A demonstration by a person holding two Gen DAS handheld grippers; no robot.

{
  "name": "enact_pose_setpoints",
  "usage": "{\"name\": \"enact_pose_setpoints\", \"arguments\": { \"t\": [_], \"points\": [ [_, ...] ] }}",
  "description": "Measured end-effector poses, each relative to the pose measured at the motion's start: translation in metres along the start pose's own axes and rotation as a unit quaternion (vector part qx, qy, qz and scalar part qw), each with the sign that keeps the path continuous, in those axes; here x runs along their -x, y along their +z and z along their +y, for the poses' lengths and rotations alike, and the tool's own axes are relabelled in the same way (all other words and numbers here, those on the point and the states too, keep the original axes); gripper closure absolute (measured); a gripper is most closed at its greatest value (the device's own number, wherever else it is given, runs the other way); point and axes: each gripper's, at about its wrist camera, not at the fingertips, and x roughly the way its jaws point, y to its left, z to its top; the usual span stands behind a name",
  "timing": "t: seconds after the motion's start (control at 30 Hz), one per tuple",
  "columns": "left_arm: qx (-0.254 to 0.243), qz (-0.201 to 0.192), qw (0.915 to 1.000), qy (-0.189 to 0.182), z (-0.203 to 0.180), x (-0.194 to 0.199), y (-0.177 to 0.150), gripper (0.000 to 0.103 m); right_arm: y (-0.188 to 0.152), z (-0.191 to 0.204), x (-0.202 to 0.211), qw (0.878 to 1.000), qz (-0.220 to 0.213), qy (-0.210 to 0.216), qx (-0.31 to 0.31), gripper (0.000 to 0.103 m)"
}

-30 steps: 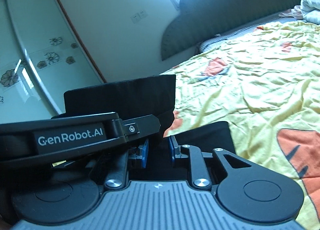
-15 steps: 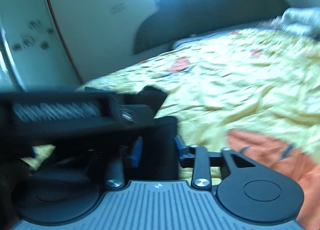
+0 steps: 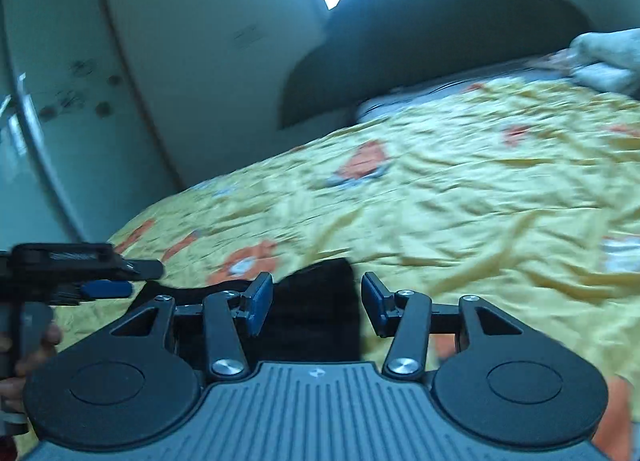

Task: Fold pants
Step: 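Open both grippers and release the folded trousers onto the quilt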

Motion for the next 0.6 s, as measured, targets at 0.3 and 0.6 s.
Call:
{"name": "enact_pose_setpoints", "arguments": {
  "t": [0.3,0.6],
  "points": [
    [-0.030,0.018,0.9970,0.069,0.012,-0.039,-0.006,0.032,0.000,0.025,-0.069,0.980,0.051,-0.123,0.150,0.054],
    [-0.033,-0.005,0.9989,0.033,0.015,0.008,-0.022,0.035,-0.009,0.052,-0.003,0.986,0.024,-0.026,0.165,0.052]
  ]
}}
